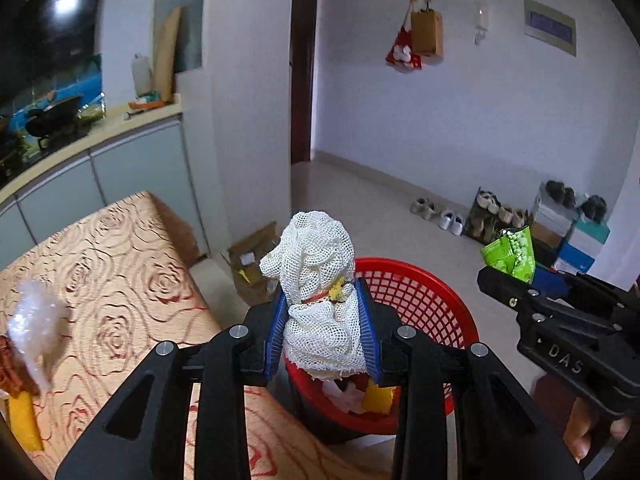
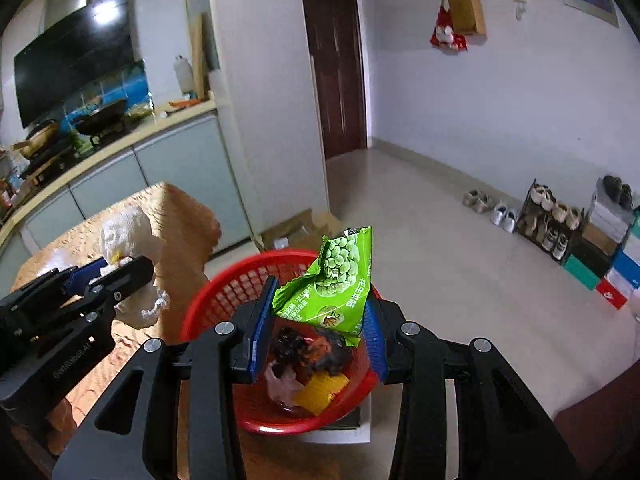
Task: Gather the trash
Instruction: 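Carry the mesh bag and green packet over the red wastebasket, then open both tools to drop the mesh bag and packet in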
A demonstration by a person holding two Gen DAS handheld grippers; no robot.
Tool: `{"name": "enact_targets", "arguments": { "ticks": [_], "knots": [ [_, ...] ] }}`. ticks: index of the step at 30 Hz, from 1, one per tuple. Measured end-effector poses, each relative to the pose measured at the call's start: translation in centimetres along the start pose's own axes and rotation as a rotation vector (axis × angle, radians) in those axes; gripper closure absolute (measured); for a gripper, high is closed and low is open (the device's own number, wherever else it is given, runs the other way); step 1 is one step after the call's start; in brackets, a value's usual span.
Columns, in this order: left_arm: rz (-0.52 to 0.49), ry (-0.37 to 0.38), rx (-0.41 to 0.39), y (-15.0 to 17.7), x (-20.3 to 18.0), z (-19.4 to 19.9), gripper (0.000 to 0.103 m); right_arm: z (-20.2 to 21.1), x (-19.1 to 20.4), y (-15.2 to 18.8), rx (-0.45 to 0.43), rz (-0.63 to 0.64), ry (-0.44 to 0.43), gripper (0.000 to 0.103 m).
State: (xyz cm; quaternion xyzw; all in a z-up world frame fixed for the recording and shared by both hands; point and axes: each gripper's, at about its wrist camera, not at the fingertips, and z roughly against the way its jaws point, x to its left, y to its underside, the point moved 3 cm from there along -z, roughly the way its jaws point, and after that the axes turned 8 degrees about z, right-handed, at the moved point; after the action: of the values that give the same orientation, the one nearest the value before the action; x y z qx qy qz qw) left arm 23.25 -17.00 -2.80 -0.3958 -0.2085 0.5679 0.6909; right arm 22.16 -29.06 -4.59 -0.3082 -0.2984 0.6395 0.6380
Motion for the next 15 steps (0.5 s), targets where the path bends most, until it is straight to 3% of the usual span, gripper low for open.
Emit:
{"name": "enact_targets", "arguments": {
  "ticks": [8,15],
  "knots": [
    [-0.001,0.022,0.126,1.0,0.1,-4.8,0.071,-4.2,-0.5,1.1,0.104,-0.001,-0.004,0.064],
    [-0.008,0.035,0.170,1.5,0.2,-6.8,0.070,-6.9,-0.5,2.0,0.164,0.010,-0.022,0.064]
  ]
}}
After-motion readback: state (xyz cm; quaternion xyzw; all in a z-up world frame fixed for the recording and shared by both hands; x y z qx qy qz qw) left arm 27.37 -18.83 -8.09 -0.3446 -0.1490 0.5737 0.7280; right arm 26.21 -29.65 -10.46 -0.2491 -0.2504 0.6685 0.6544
